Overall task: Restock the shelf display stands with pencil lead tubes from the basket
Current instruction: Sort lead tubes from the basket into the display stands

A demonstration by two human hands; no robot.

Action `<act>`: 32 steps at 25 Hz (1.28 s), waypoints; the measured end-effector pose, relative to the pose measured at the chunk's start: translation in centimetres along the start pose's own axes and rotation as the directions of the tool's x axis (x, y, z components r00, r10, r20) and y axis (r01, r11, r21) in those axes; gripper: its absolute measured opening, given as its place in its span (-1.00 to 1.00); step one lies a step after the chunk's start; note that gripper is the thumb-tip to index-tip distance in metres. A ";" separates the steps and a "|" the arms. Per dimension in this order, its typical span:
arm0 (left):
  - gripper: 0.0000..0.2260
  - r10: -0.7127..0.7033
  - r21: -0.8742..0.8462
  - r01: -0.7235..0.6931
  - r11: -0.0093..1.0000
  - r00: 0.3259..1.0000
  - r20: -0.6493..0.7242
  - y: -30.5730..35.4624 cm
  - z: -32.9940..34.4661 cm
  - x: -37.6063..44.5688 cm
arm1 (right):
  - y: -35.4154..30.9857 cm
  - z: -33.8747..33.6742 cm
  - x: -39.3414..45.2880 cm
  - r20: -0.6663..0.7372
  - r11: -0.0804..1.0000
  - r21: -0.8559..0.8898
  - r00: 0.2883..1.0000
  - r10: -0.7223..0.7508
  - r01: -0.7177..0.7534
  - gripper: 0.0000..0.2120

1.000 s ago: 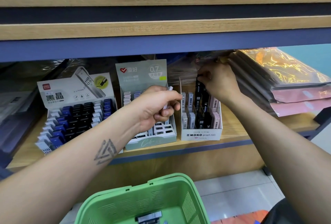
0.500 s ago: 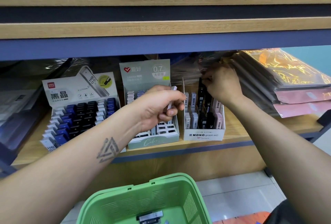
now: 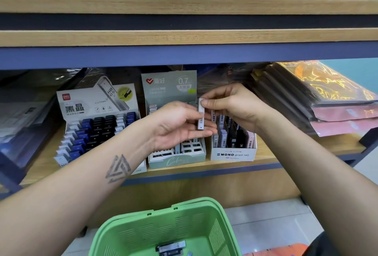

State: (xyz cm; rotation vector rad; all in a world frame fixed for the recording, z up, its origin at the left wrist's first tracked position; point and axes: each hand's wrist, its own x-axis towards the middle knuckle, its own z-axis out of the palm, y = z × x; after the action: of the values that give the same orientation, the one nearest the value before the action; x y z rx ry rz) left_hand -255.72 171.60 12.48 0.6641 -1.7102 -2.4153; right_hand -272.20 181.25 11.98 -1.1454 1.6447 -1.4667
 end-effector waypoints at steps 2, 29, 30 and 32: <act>-0.73 -0.004 0.071 0.003 0.997 1.000 0.013 0.2 -0.3 -0.4 | -0.3 0.2 -0.1 -0.016 1.000 0.020 1.000 -0.008 0.009 -0.91; -0.54 0.257 0.981 -0.113 -0.158 0.954 0.151 -7.0 3.9 2.3 | 3.0 -2.4 -0.6 -0.261 0.657 -0.749 0.874 -0.410 0.084 -0.83; -0.47 0.254 0.978 -0.098 -0.186 0.956 0.144 -7.3 3.8 2.4 | 3.2 -2.3 -0.5 -0.258 0.647 -0.757 0.872 -0.416 0.085 -0.84; -0.45 0.244 0.972 -0.083 -0.220 0.960 0.137 -7.3 3.9 2.3 | 3.6 -1.7 -0.4 -0.237 0.618 -0.782 0.875 -0.422 0.086 -0.85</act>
State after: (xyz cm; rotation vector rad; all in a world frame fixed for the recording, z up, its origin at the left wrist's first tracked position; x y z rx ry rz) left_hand -258.22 176.86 6.19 0.4568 -3.1063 -0.1343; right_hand -274.26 182.36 8.66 -1.6615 2.6367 -1.2363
